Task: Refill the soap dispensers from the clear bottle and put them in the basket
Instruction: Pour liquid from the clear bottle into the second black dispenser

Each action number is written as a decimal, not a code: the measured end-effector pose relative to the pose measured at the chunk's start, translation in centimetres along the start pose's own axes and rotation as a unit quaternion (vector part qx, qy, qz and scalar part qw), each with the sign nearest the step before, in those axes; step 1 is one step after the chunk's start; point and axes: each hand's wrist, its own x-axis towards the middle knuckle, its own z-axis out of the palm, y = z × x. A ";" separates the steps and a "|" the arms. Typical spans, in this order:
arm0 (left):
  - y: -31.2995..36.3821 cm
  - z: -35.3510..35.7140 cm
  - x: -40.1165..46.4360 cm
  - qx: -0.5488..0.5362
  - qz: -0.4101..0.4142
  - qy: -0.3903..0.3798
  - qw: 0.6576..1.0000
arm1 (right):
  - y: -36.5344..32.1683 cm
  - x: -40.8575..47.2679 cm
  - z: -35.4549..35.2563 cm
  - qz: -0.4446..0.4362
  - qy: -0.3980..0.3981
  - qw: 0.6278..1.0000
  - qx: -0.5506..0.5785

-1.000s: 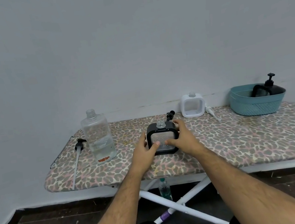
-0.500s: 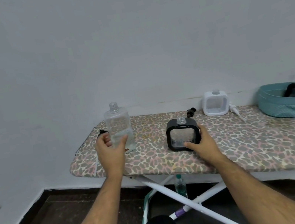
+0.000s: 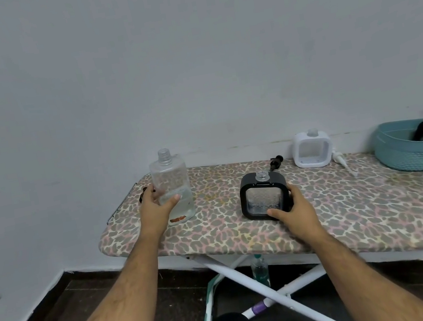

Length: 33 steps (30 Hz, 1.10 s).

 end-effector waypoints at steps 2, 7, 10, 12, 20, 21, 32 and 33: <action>0.2 0.3 -0.2 0.017 0.005 0.020 1.000 | 0.0 -0.1 0.0 0.002 0.006 1.000 0.001; 0.7 0.9 -1.1 0.029 0.010 0.022 0.999 | -0.3 -0.3 0.0 0.002 0.006 1.000 -0.004; 1.1 1.4 -1.5 0.039 0.023 0.028 0.999 | -0.5 -0.4 -0.1 -0.002 0.001 1.000 0.002; 1.0 1.6 -1.4 0.040 0.031 0.023 0.998 | -0.6 -0.3 -0.2 0.006 -0.006 1.000 0.021; 2.4 2.8 -2.3 0.065 0.072 0.001 0.995 | -1.9 0.9 -2.0 0.032 -0.095 0.991 0.088; 2.6 3.0 -2.4 0.067 0.078 -0.002 0.995 | -2.3 0.6 -2.1 0.029 -0.094 0.992 0.077; 4.6 5.4 -3.7 0.135 0.135 -0.047 0.980 | -3.0 -1.0 -0.3 0.001 0.052 0.998 -0.027; 4.8 5.6 -3.7 0.141 0.142 -0.050 0.978 | -2.9 -1.0 0.0 0.001 0.064 0.998 -0.024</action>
